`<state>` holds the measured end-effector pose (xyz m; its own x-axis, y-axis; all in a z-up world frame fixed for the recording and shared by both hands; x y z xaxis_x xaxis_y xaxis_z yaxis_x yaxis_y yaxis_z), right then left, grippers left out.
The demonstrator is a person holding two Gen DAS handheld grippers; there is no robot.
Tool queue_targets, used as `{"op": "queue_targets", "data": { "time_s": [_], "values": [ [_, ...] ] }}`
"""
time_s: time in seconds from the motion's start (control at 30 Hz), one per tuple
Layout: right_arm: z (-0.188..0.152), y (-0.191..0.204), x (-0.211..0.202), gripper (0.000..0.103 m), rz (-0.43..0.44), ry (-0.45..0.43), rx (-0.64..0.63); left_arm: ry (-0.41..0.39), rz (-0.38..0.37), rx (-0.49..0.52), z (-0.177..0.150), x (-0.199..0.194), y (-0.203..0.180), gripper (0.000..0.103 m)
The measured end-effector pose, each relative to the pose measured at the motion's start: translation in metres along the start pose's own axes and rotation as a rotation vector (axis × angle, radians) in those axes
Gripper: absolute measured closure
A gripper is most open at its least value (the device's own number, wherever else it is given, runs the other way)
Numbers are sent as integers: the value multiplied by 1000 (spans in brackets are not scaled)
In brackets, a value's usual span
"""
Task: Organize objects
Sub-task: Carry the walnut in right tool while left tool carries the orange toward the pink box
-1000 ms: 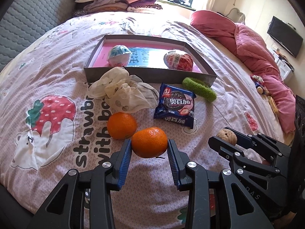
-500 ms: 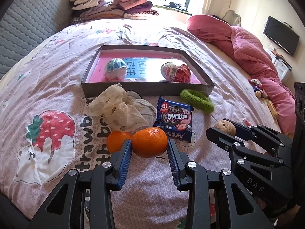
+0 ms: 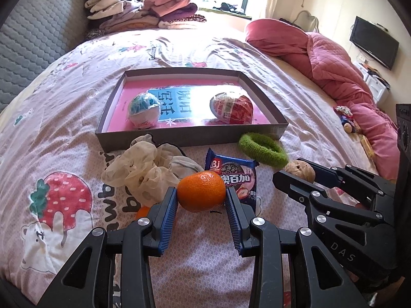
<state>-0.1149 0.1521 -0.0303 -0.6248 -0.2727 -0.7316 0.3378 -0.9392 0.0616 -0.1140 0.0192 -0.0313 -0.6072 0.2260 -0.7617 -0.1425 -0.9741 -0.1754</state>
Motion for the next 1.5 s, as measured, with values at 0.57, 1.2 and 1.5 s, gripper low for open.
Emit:
{"op": "queue_targets", "data": {
  "time_s": [0.57,1.2,1.5],
  "values": [
    [32,-12,11,69,-17,-33,18,-30,-17,16,39,11,3,64],
    [66,-24,24,69,-51,-70,12,-50,-23,39,71,30,5,64],
    [79,-36,35,69,-79,-73,13,-47,-19,39,84,45,10,64]
  ]
}}
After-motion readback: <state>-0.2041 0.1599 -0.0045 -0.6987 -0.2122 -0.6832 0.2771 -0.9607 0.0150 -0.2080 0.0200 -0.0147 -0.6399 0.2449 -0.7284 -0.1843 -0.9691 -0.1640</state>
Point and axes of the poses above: each gripper's, at about its wrist camera, not at the fingertips, and x roughly the way its jaws point, y to its left, z to its top, the point moved 4 cm from there along x, roughly the way its jaws point, and after that the axes turned 2 degrees about -z, right-handed, at the moved point
